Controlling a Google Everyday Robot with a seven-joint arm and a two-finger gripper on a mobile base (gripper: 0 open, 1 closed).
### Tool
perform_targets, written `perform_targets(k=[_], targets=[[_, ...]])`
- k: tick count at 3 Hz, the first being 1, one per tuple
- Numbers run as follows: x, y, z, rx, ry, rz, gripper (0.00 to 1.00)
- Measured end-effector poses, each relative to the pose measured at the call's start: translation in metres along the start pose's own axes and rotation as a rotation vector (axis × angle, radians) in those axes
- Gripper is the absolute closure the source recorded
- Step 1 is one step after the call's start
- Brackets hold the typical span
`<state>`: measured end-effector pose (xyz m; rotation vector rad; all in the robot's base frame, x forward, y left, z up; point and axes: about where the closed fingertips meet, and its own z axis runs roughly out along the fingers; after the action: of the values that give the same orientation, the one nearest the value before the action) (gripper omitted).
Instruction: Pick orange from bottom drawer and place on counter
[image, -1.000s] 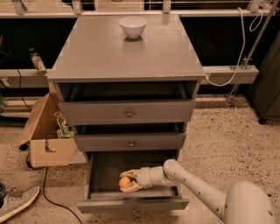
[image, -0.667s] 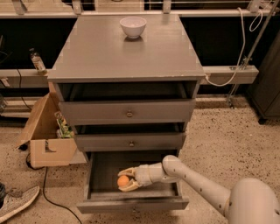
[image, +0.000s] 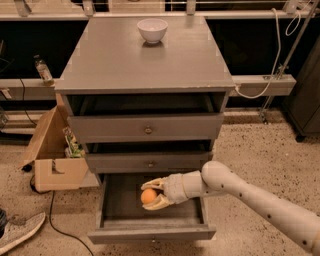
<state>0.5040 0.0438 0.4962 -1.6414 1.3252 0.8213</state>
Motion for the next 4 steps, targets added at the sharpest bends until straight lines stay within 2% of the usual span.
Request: perform_targets(k=[1, 2, 3, 4], targets=[[-0.053, -0.001, -0.05, 0.044, 0.037, -0.06, 1.0], [-0.049, 0.0, -0.044, 0.036, 0.03, -0.054, 1.0], [-0.067, -0.01, -0.066, 0.046, 0.012, -0.052, 1.0], [-0.117, -0.042, -0.123, 0.093, -0.005, -0.053, 1.0]])
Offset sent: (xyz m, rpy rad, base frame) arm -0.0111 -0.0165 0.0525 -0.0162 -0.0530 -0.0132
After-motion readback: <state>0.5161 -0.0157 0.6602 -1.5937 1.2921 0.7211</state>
